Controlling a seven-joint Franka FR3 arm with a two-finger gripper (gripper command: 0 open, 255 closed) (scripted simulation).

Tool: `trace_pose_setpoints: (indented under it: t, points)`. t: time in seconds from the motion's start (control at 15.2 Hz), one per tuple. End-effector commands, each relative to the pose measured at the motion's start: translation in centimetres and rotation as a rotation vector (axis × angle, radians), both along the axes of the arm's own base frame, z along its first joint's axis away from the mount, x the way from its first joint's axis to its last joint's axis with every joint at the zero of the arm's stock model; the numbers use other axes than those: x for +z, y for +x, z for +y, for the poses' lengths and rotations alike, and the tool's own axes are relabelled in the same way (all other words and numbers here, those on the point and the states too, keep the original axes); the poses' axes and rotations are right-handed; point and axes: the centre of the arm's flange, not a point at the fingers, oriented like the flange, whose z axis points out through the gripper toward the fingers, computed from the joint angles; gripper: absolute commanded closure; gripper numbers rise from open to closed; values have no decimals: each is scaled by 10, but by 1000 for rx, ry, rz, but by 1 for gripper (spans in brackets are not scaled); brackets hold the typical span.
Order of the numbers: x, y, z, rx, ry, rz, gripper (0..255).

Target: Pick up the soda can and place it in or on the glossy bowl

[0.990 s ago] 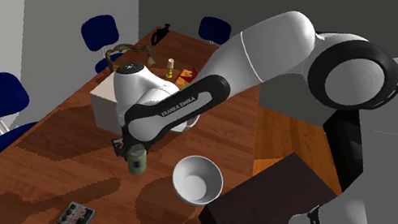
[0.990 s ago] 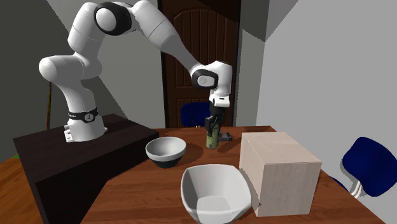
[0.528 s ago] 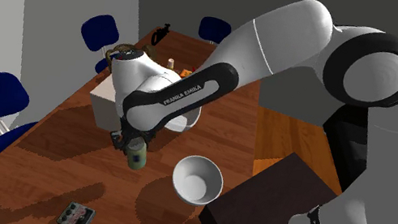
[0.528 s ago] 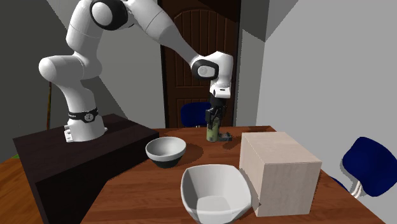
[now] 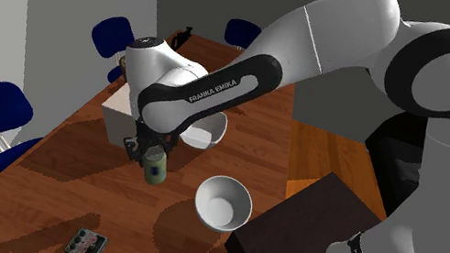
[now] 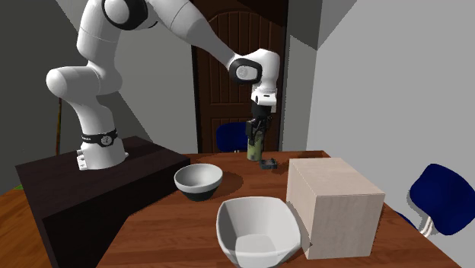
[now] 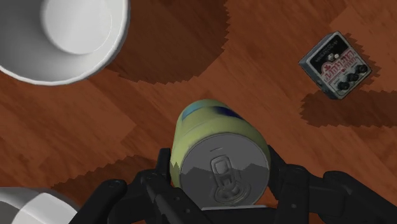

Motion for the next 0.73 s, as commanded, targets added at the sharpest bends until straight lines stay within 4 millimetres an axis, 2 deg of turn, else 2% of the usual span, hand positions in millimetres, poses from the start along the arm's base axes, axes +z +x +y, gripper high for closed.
trace_pose_setpoints:
  t: [0.0,0.46,0.66]
  points:
    - [12,-1,1,0,0,0,255]
    - [45,-1,1,0,0,0,255]
    - [48,22,-31,0,0,0,255]
